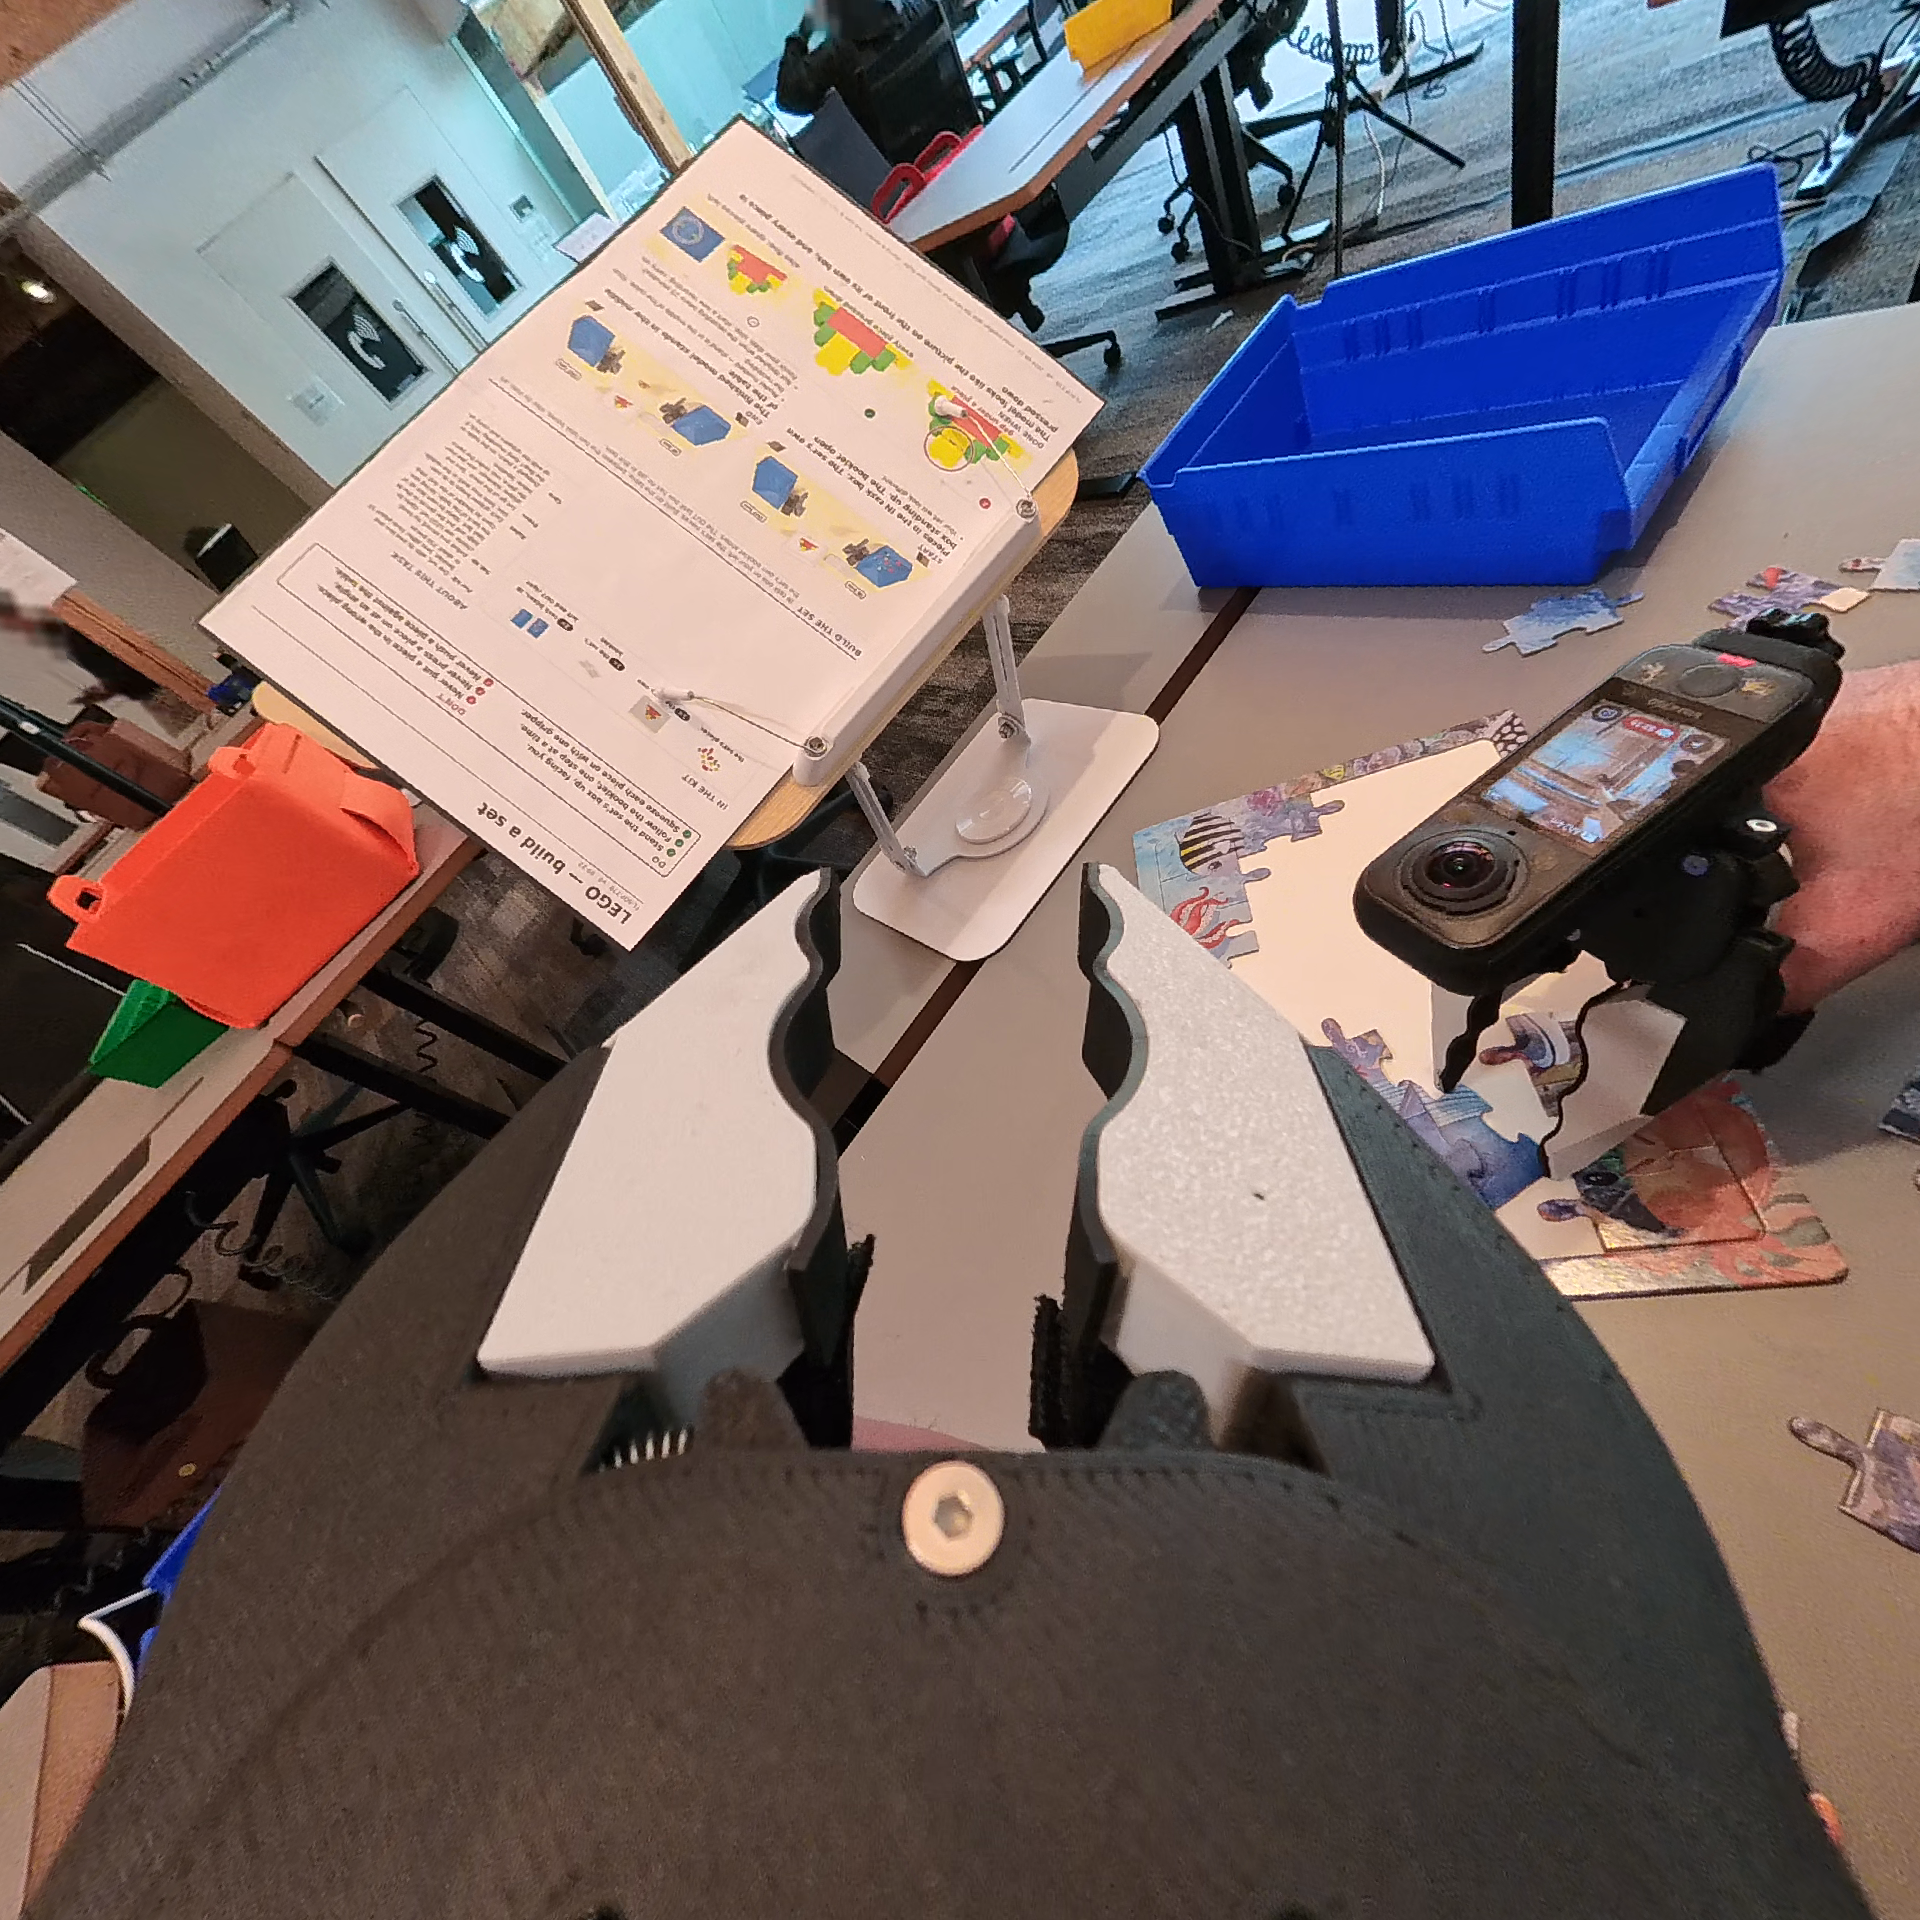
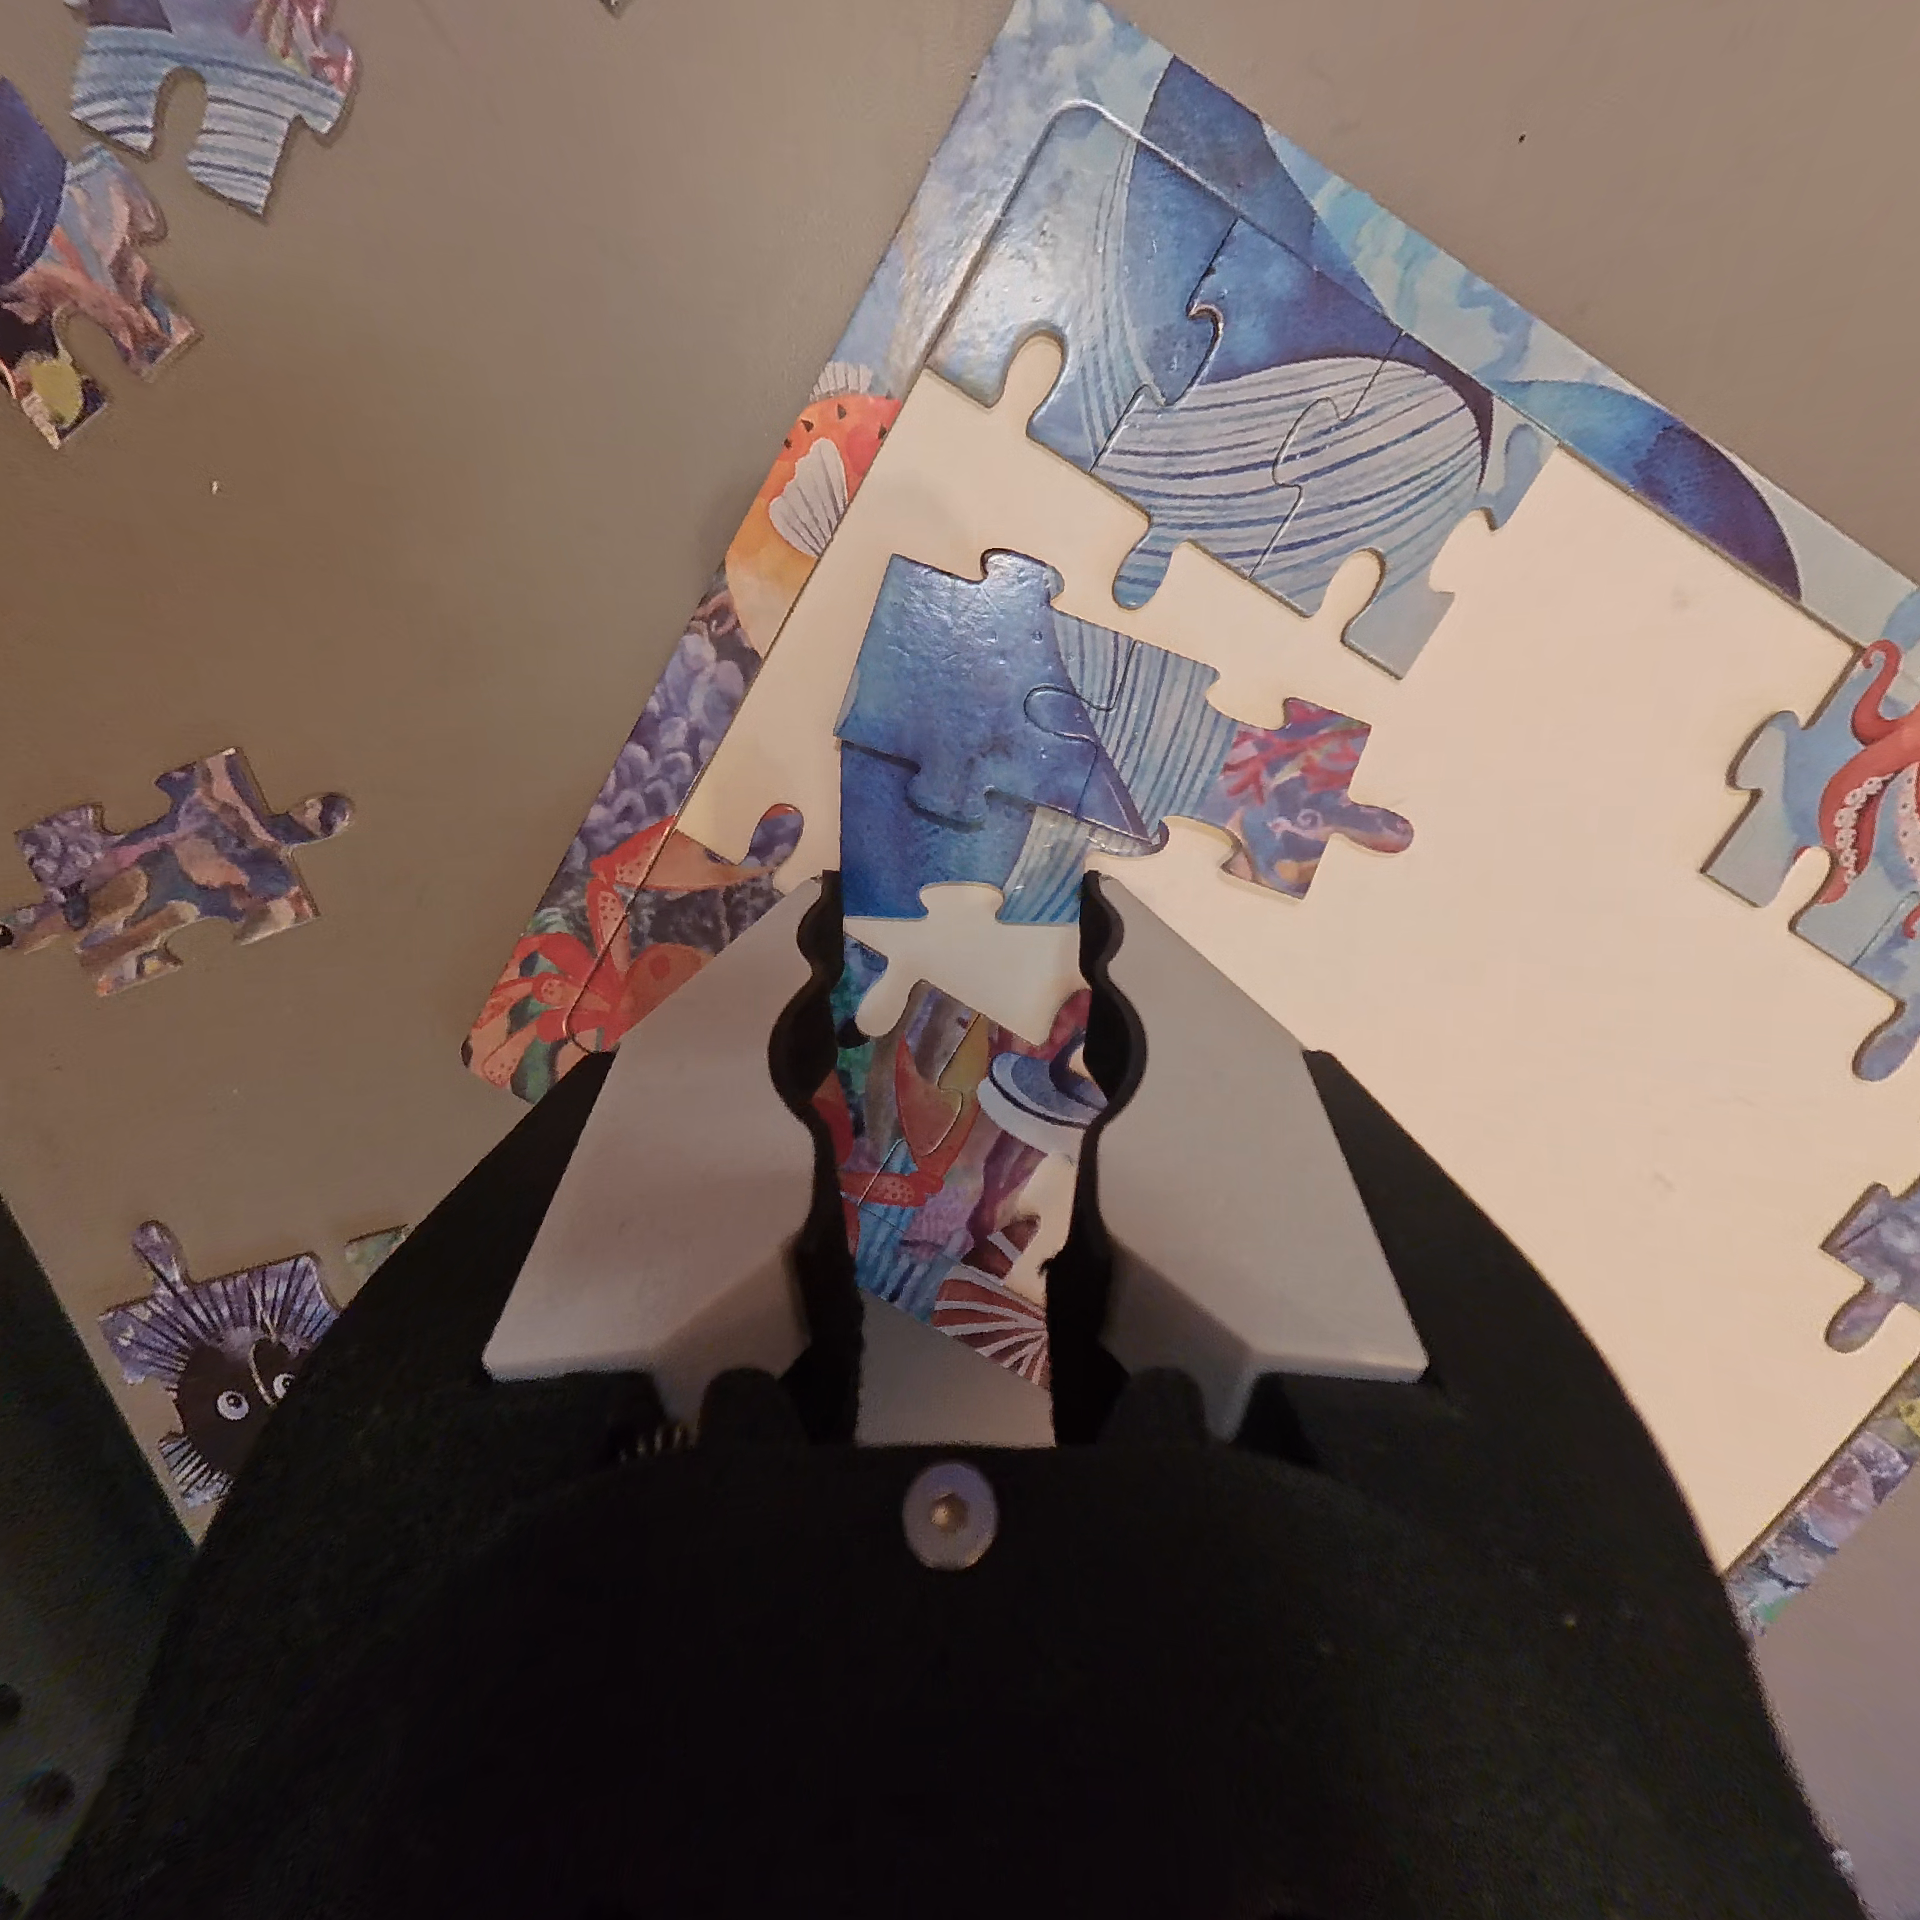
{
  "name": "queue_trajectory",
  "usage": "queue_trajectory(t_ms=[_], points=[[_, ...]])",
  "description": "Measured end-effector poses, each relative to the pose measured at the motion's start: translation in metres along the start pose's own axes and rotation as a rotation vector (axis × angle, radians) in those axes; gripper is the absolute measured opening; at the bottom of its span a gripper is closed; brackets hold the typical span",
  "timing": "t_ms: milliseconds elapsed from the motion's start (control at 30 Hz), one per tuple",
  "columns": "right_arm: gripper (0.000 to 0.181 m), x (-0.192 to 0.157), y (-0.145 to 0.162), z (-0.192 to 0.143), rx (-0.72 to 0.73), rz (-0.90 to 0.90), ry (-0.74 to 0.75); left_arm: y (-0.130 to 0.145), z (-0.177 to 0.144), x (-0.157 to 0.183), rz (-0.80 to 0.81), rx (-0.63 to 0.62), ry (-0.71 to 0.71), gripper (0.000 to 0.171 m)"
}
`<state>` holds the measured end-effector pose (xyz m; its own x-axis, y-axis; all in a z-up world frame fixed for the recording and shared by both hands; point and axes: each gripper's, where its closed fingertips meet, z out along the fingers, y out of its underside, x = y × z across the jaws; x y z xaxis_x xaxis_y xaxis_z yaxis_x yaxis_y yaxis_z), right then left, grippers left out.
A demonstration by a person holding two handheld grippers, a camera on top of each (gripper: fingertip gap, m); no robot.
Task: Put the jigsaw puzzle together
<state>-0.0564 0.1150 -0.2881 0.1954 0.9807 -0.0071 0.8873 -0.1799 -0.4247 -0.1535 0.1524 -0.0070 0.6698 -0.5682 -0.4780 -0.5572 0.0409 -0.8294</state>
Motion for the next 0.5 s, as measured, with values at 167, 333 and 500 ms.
queue_trajectory(t_ms=[167,333,500], points=[[0.044,0.004,0.001,-0.006,-0.013,-0.008,0.013,0.0,0.001,0.0,0.002,-0.005,-0.001,0.044],[0.044,0.009,0.005,-0.018,-0.066,-0.02,0.009,0.001,0.004,0.002,0.006,-0.013,0.002,0.045],[0.044,0.017,0.025,-0.028,-0.176,-0.012,-0.004,0.001,0.004,0.002,0.007,-0.016,0.002,0.044]])
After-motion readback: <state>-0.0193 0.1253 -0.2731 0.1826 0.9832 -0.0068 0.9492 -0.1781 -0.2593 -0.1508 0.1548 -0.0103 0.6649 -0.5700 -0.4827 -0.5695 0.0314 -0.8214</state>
